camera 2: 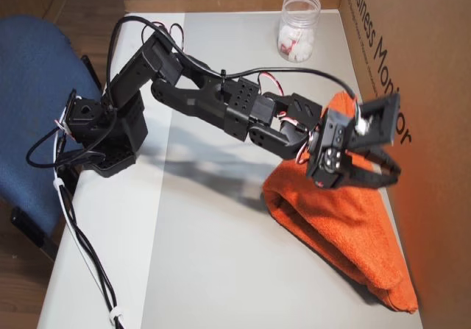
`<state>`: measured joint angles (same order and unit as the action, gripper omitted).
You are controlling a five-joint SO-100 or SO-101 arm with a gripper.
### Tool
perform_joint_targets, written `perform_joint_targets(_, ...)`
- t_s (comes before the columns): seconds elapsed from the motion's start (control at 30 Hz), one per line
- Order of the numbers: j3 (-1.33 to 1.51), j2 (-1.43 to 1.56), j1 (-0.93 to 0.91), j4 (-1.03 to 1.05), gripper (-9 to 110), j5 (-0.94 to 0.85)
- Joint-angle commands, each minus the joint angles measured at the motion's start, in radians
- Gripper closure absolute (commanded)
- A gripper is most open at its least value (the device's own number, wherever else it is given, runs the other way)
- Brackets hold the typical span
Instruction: Fold the blanket.
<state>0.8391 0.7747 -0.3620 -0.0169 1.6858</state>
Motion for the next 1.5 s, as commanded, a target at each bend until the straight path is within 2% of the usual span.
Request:
perform_joint_targets(0.0,0.020,-0.012,0.028,-0.169,102,-0.014)
perform_joint_targets(0.4,0.008,-0.270,0.032,-0.586,102,-0.063)
perform_joint_targets(0.77,0.026,-0.408,0.075,-0.761,102,-0.100)
perform_joint_targets(0.87,0.028,-0.430,0.075,-0.759,102,-0.156)
perform_joint_targets(1.13,0.029,-0.499,0.072,-0.811,102,-0.175)
perform_joint_targets(1.47,0.213,-0.477,0.066,-0.943,102,-0.222)
